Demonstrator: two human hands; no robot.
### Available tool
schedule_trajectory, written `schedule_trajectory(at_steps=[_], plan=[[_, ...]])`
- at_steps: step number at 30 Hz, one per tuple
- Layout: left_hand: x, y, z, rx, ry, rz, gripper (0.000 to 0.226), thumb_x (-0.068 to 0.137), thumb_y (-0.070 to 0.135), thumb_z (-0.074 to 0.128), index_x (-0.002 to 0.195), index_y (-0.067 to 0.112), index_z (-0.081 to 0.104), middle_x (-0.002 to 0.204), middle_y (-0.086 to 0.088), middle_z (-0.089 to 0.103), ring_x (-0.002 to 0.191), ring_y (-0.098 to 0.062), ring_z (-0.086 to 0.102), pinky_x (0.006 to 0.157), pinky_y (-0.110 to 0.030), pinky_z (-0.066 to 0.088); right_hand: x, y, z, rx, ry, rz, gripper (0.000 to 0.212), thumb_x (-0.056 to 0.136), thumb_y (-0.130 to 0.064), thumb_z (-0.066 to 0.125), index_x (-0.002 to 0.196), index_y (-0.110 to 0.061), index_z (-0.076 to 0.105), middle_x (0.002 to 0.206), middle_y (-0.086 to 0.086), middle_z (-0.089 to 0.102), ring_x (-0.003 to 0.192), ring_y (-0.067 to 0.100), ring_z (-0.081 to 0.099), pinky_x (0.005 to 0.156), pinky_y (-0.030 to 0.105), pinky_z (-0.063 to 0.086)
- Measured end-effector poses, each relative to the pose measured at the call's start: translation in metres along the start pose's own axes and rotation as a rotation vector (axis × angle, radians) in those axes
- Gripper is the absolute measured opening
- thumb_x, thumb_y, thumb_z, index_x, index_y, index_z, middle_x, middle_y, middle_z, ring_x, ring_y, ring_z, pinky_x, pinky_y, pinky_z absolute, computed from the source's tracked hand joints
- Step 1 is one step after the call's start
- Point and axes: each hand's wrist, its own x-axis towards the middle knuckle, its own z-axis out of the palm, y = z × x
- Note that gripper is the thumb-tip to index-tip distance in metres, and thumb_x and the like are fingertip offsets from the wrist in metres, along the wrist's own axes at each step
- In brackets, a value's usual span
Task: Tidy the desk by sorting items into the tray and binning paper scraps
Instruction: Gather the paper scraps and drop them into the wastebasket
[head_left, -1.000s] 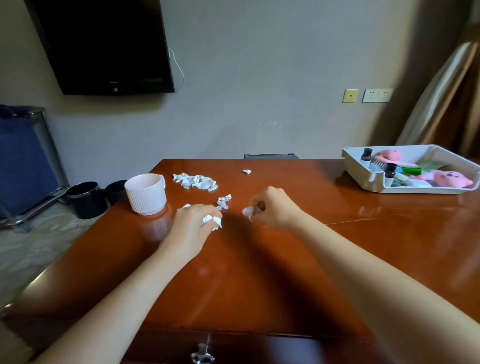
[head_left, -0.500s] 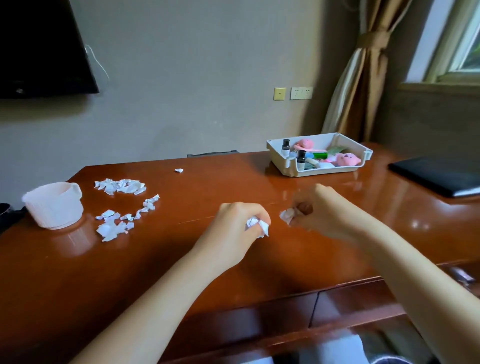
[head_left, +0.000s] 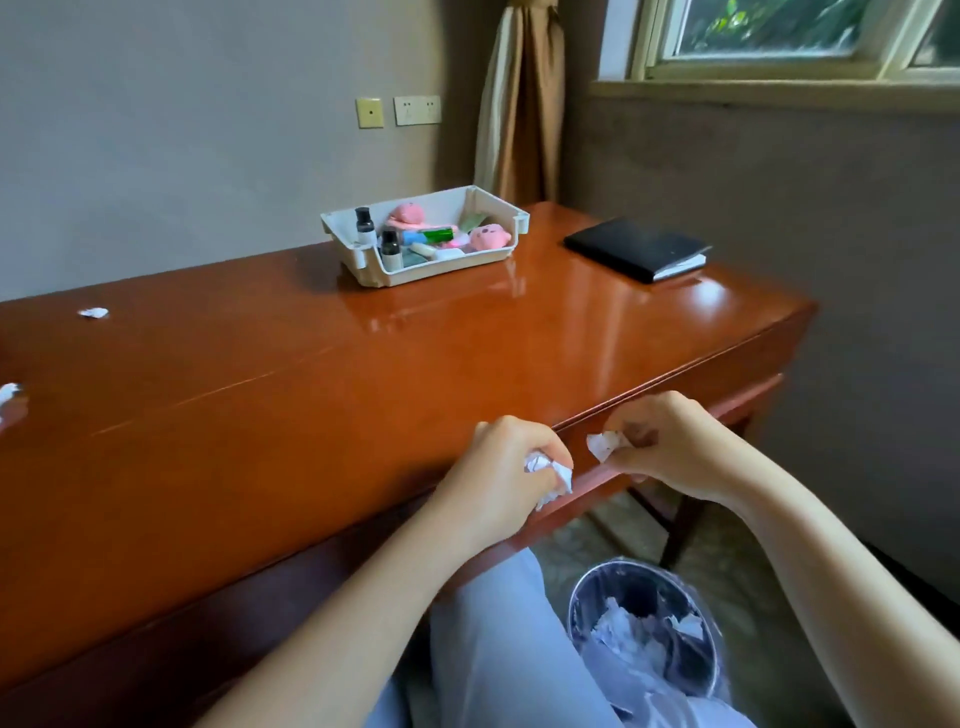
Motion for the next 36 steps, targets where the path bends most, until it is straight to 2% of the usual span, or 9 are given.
schedule_trajectory(at_steps=[6,10,14,19,22,25,30,33,36], plan=[[0.032,-0.004,0.08,-0.101,-0.166,-0.06,0.016,0.085,0.013,0.059,0.084,0.019,0.073,0.083,-0.005,0.073,0.091,-0.018,0.06,0.072,-0.033,0.052,-0.014,0.083,0.008,0.022,-0.037,0.223,0.025,0.075,-0.008,0.072,0.062,-0.025,0.058,0.059,-0.001,0.06,0.058,0.013,0.058,0.06,0.025,0.046],[0.053,-0.018,0.132,-0.14,-0.251,-0.12,0.021,0.083,0.014,0.059,0.075,0.03,0.071,0.078,-0.004,0.068,0.083,-0.02,0.061,0.074,-0.032,0.054,-0.017,0.134,0.027,0.048,-0.092,0.368,0.004,0.075,-0.009,0.069,0.072,-0.01,0.067,0.069,0.011,0.07,0.063,0.022,0.067,0.061,0.028,0.051],[0.071,-0.03,0.178,-0.089,-0.322,-0.156,0.016,0.085,0.014,0.06,0.09,0.02,0.073,0.096,-0.002,0.07,0.096,-0.016,0.058,0.086,-0.029,0.049,-0.011,0.176,0.051,0.079,-0.142,0.495,0.011,0.072,-0.008,0.066,0.067,-0.017,0.067,0.065,0.004,0.067,0.055,0.011,0.061,0.053,0.018,0.047],[0.09,-0.039,0.226,-0.06,-0.375,-0.207,0.018,0.088,0.009,0.056,0.095,0.009,0.072,0.1,-0.008,0.067,0.087,-0.014,0.052,0.073,-0.022,0.043,-0.002,0.216,0.08,0.113,-0.218,0.646,0.014,0.074,-0.007,0.065,0.086,-0.001,0.07,0.066,0.007,0.065,0.054,0.014,0.061,0.054,0.019,0.05],[0.102,-0.044,0.248,-0.011,-0.411,-0.233,0.017,0.089,0.011,0.056,0.098,0.007,0.07,0.099,-0.01,0.064,0.086,-0.018,0.051,0.074,-0.026,0.046,0.002,0.231,0.095,0.101,-0.257,0.706,0.006,0.076,-0.007,0.064,0.074,-0.002,0.065,0.07,0.009,0.064,0.063,0.022,0.067,0.057,0.025,0.054],[0.109,-0.05,0.264,0.031,-0.484,-0.251,0.026,0.09,0.013,0.055,0.114,0.008,0.063,0.111,-0.012,0.062,0.1,-0.027,0.055,0.088,-0.032,0.047,0.005,0.243,0.108,0.1,-0.259,0.764,0.007,0.078,-0.006,0.058,0.071,-0.007,0.059,0.076,0.009,0.059,0.062,0.022,0.062,0.049,0.019,0.049],[0.107,-0.06,0.271,0.081,-0.589,-0.243,0.042,0.092,0.017,0.056,0.133,0.013,0.049,0.132,-0.011,0.054,0.116,-0.029,0.054,0.1,-0.037,0.044,0.004,0.255,0.116,0.063,-0.291,0.755,0.036,0.081,-0.01,0.062,0.116,-0.017,0.064,0.102,0.01,0.06,0.073,0.027,0.064,0.065,0.031,0.058],[0.103,-0.065,0.263,0.133,-0.617,-0.222,0.041,0.094,0.02,0.053,0.134,0.014,0.048,0.135,-0.01,0.051,0.119,-0.028,0.051,0.099,-0.035,0.043,0.005,0.256,0.114,0.013,-0.289,0.728,0.041,0.081,-0.017,0.064,0.122,-0.022,0.061,0.12,0.007,0.061,0.092,0.027,0.066,0.078,0.034,0.058],[0.098,-0.064,0.251,0.154,-0.649,-0.184,0.038,0.096,0.022,0.05,0.133,0.013,0.049,0.135,-0.009,0.05,0.119,-0.026,0.051,0.099,-0.036,0.044,0.006,0.25,0.108,-0.015,-0.269,0.708,0.035,0.081,-0.019,0.064,0.115,-0.022,0.065,0.119,0.005,0.064,0.102,0.025,0.063,0.089,0.037,0.054]])
